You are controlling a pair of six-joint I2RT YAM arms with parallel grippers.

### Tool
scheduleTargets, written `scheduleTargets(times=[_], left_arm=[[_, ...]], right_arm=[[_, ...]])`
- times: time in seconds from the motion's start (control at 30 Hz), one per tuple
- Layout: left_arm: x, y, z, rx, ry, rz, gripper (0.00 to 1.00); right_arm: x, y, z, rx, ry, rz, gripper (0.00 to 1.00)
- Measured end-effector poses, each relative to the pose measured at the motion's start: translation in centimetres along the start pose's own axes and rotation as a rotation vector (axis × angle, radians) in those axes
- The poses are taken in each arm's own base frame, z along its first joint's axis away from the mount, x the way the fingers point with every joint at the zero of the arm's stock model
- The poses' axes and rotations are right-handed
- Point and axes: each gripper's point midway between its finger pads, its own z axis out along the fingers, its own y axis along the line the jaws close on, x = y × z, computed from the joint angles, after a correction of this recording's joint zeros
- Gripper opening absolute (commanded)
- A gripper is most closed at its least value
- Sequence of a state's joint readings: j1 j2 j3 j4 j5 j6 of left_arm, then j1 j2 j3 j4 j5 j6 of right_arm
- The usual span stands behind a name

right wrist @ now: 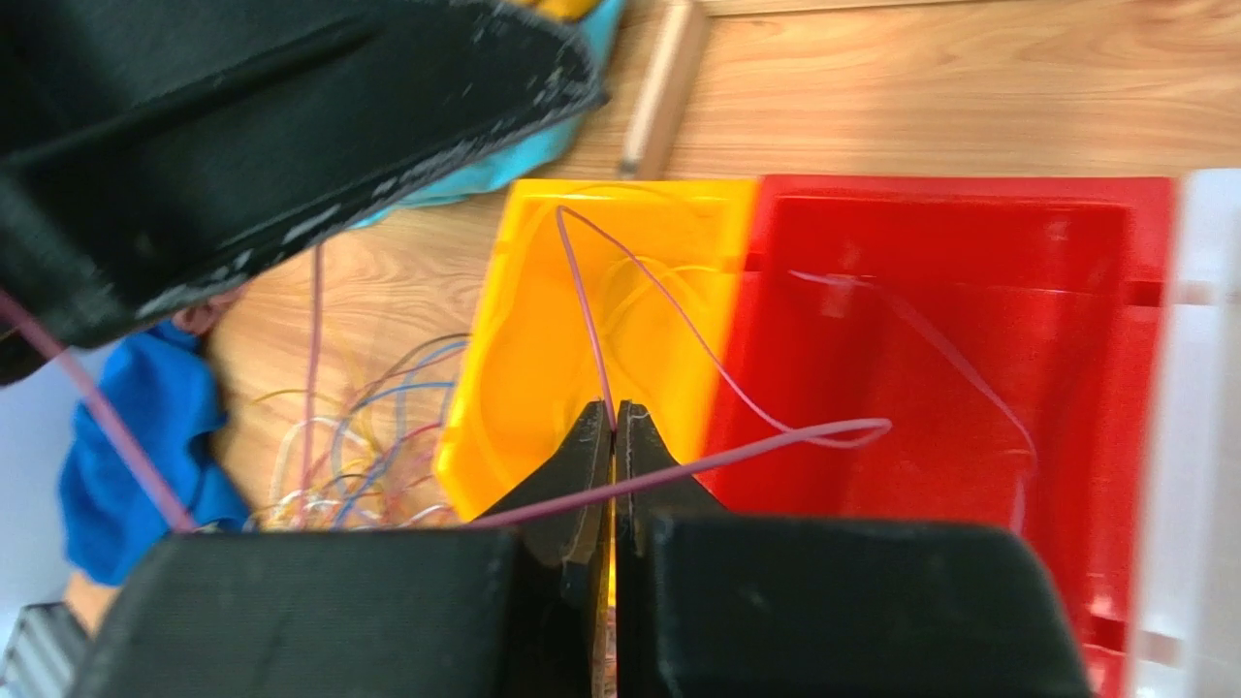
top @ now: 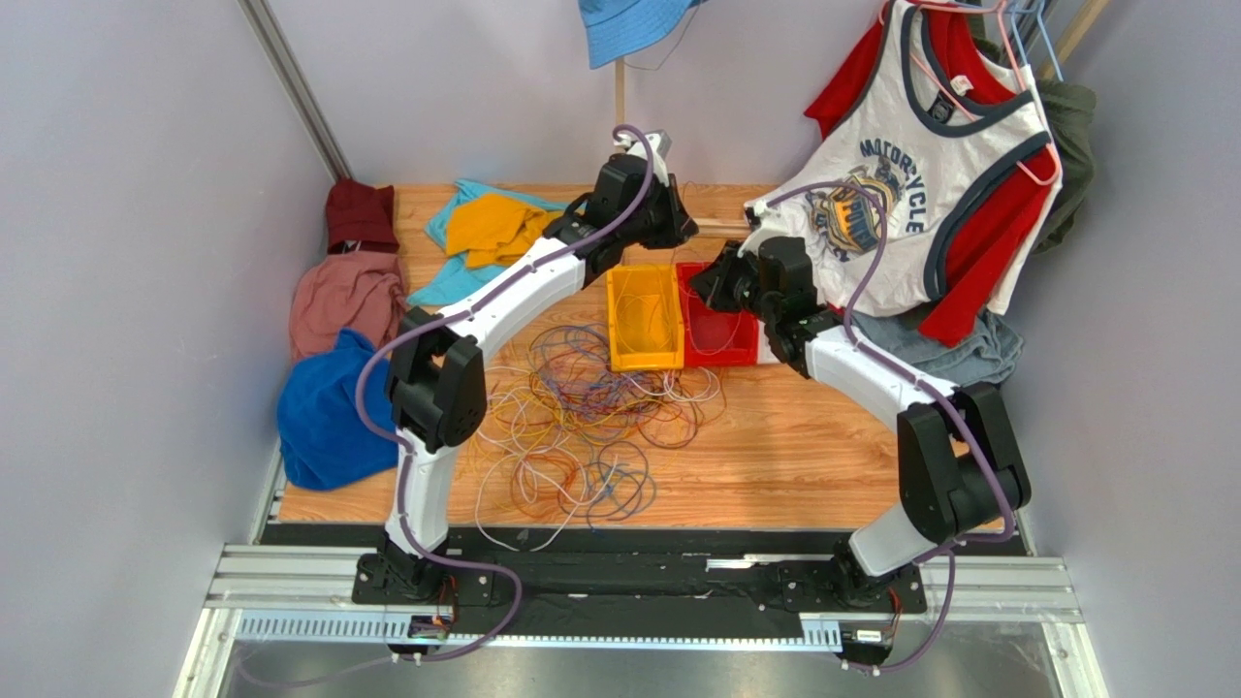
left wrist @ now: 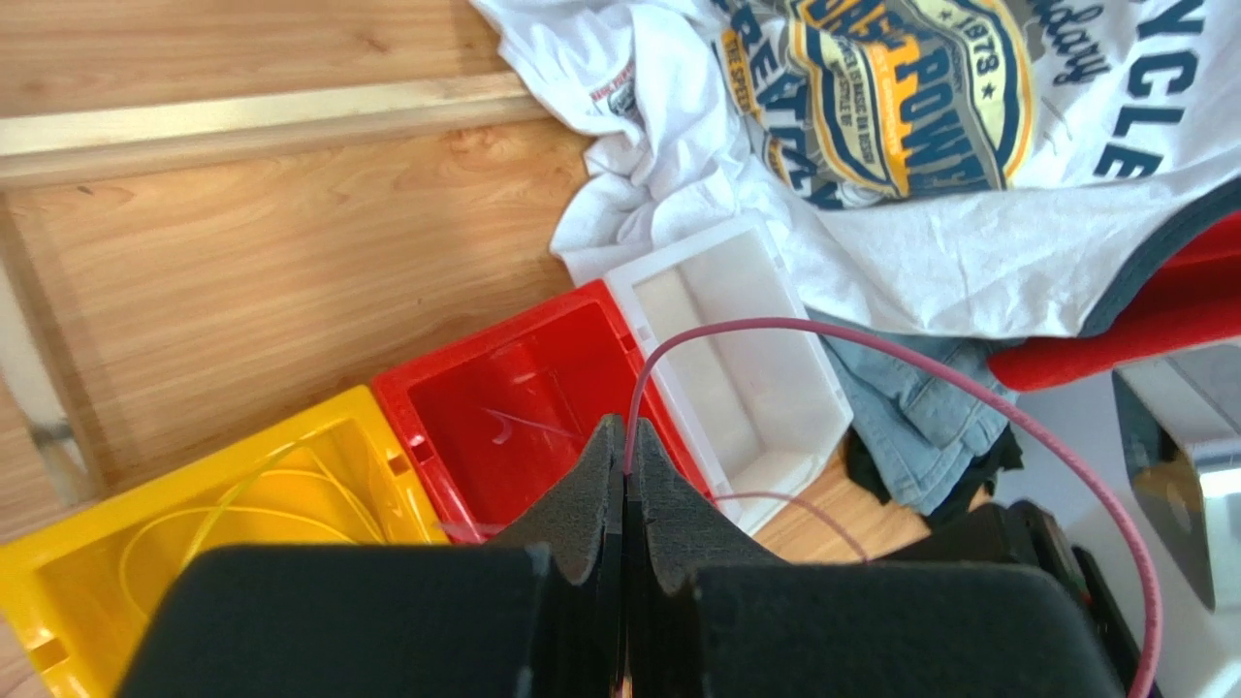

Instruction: Untangle the cables

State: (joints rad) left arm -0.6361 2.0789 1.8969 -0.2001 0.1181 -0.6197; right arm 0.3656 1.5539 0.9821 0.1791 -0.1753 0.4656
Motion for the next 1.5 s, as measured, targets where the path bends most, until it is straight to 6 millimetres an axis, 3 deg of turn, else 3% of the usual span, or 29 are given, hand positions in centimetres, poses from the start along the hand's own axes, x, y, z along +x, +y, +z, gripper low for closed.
scheduleTargets(times=[0.13, 0.2, 0.5, 0.67, 0.83, 0.87, 0.9, 0.93, 1.03, 1.23, 1.5], left_arm=[[-1.7, -0.7, -1.4, -0.003, -0.043, 0.005, 0.00], [-2.7, -1.4, -2.2, 0.007, -0.069, 0.008, 0.00], [-4.3, -2.3, -3.3, 0.017, -0.106, 0.029, 0.00], [-5.3, -2.9, -3.6, 0.030, -0.129, 0.040, 0.00], [-6.4, -3.7, -4.0, 0.046, -0.154, 0.046, 0.00], [-6.5, -3.7, -3.9, 0.047, -0.155, 0.047, 0.00], [-6.7, -3.8, -3.9, 0.050, -0.159, 0.047, 0.00], [-6.7, -3.8, -3.7, 0.051, -0.159, 0.047, 0.00], [-6.4, -3.7, -3.0, 0.051, -0.150, 0.047, 0.00], [-5.6, -3.2, -1.1, 0.056, -0.121, 0.045, 0.00], [-6.1, -3.5, 0.2, 0.067, -0.130, 0.047, 0.00]], right_arm=[[-0.6, 1.8, -0.4, -0.044, -0.026, 0.017, 0.00], [-0.9, 1.7, -0.5, -0.038, -0.036, 0.016, 0.00], [-3.2, -1.8, 2.1, 0.086, -0.064, -0.026, 0.00], [-1.6, -4.8, 3.4, 0.163, -0.018, -0.029, 0.00], [0.1, -6.3, 3.6, 0.203, 0.022, -0.031, 0.01], [0.6, -6.5, 3.6, 0.208, 0.032, -0.031, 0.06], [0.9, -6.7, 3.7, 0.212, 0.041, -0.030, 0.20], [1.2, -6.9, 3.7, 0.217, 0.053, -0.029, 0.26], [1.8, -6.9, 3.6, 0.227, 0.073, -0.022, 0.38], [1.5, -5.8, 2.1, 0.261, 0.069, -0.020, 0.40], [-0.5, -2.3, -2.7, 0.256, -0.015, 0.020, 0.40]])
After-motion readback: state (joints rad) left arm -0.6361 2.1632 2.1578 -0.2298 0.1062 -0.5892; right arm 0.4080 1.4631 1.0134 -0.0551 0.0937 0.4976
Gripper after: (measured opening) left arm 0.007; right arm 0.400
